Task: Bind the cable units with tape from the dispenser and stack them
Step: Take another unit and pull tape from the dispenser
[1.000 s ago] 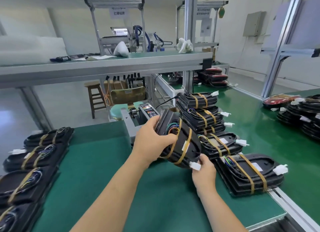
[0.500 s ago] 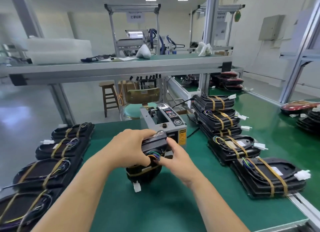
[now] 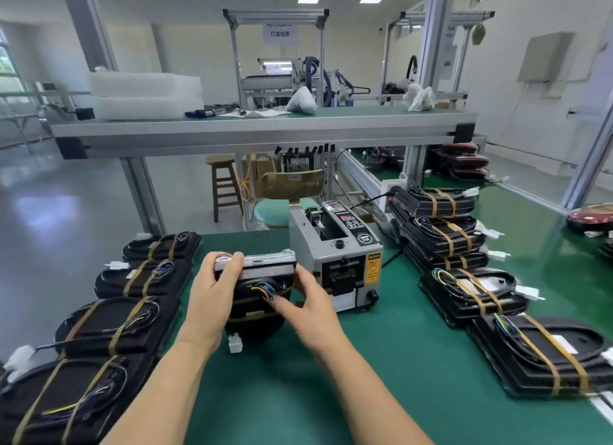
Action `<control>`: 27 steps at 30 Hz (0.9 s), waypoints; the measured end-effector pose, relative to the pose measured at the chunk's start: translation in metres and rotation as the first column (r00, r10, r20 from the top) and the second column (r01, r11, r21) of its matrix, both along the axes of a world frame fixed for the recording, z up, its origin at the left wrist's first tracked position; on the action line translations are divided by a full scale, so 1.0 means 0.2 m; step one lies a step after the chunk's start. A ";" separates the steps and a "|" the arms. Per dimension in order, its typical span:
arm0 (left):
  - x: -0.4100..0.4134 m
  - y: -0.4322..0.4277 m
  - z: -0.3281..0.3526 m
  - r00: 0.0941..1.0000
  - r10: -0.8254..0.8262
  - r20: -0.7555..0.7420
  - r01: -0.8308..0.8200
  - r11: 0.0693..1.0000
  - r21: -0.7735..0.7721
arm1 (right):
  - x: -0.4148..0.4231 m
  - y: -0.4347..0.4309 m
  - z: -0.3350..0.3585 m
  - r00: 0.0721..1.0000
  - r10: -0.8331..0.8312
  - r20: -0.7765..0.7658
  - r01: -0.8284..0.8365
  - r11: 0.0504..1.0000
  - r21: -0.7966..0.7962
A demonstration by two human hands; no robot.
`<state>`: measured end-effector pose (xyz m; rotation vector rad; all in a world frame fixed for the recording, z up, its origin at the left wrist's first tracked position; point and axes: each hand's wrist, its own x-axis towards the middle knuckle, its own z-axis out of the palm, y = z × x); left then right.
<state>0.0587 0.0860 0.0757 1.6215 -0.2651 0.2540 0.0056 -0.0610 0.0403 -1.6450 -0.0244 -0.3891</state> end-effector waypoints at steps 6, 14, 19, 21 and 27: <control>0.04 -0.03 -0.02 1.000 0.018 0.014 -0.019 0.999 0.049 | -0.02 -0.20 -0.02 0.812 -0.552 -0.187 0.583 0.756 0.297; 0.02 -0.05 -0.01 1.000 -0.007 0.019 0.008 1.000 -0.008 | 0.06 -0.39 0.08 0.753 -0.457 -0.474 0.647 0.648 0.402; 0.00 -0.07 0.01 1.000 -0.003 0.012 0.003 1.000 -0.022 | 0.08 -0.40 0.12 0.752 -0.386 -0.534 0.635 0.643 0.429; 0.01 -0.07 0.01 1.000 0.005 0.002 -0.005 1.000 -0.022 | 0.08 -0.40 0.13 0.750 -0.372 -0.546 0.633 0.642 0.432; -0.01 -0.08 0.01 1.000 0.031 -0.002 -0.031 0.999 -0.014 | 0.10 -0.40 0.13 0.740 -0.383 -0.553 0.647 0.631 0.429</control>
